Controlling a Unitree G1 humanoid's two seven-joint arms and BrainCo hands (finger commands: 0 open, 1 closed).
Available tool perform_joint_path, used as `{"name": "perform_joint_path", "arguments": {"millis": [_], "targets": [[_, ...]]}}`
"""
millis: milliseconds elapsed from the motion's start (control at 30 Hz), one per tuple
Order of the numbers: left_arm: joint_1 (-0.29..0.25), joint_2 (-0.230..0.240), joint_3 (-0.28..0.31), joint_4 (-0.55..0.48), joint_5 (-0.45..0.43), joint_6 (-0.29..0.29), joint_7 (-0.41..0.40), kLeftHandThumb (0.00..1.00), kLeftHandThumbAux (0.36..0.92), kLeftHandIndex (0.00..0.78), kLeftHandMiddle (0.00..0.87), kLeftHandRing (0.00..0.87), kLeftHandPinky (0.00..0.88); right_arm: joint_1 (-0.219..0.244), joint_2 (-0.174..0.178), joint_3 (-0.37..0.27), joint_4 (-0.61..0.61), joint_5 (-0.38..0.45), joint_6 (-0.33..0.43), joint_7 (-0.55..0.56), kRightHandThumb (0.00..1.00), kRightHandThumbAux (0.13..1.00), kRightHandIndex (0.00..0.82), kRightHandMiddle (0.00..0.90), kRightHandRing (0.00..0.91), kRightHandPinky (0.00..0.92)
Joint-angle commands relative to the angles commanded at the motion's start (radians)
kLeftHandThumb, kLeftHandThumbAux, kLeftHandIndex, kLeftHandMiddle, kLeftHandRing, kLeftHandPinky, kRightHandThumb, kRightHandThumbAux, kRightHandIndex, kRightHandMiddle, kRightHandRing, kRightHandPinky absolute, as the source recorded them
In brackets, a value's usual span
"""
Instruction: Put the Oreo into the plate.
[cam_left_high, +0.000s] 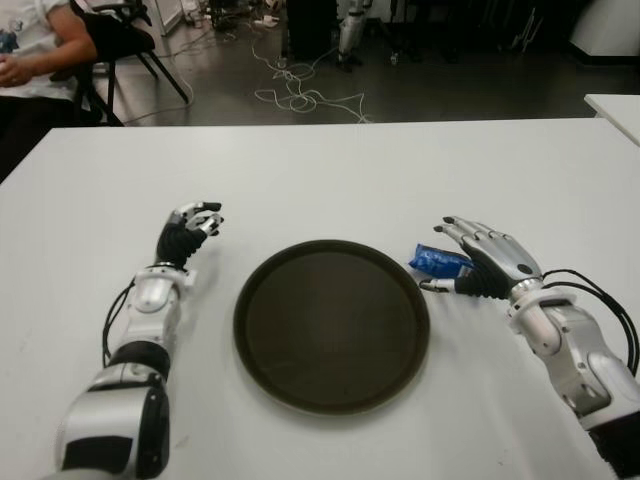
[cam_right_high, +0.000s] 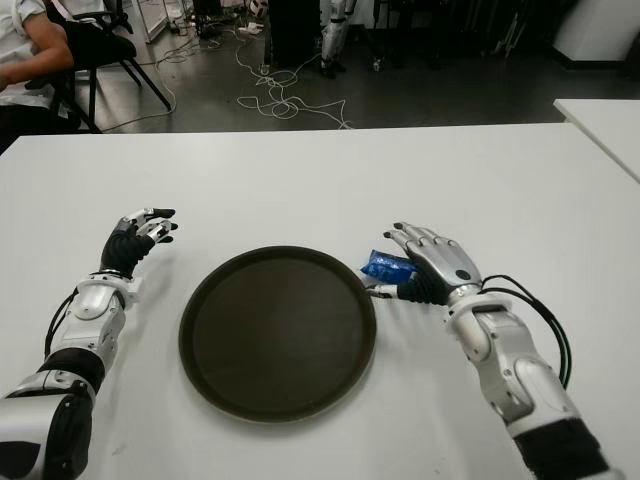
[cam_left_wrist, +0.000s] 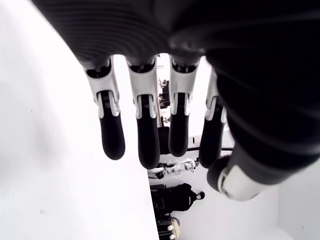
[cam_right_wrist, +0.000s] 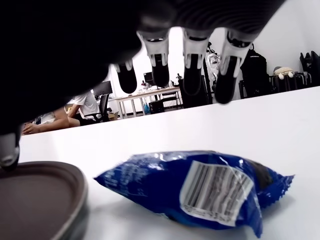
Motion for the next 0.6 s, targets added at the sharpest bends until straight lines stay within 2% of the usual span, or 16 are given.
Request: {"name": "perform_joint_path", "arguments": {"millis": [167,600], "targets": [[0.001,0.002,-0.003,0.000,0.005,-0.005,0.000,0.712,0.708,0.403,0.280,0.314,0.340,-0.020,0.001,-0.002,0.052,0.001,-0.001,-0.031,0.058,0.360,0.000,0.056,0.134,0.238],[0.002,0.007,-0.009,0.002,0.024,-0.009,0.012,0.709,0.708,0.403,0.278,0.316,0.344,-0.027,0.013,0.009,0.043,-0.041,0.104,-0.052,0.064,0.411,0.003,0.075,0.122,0.233]]}}
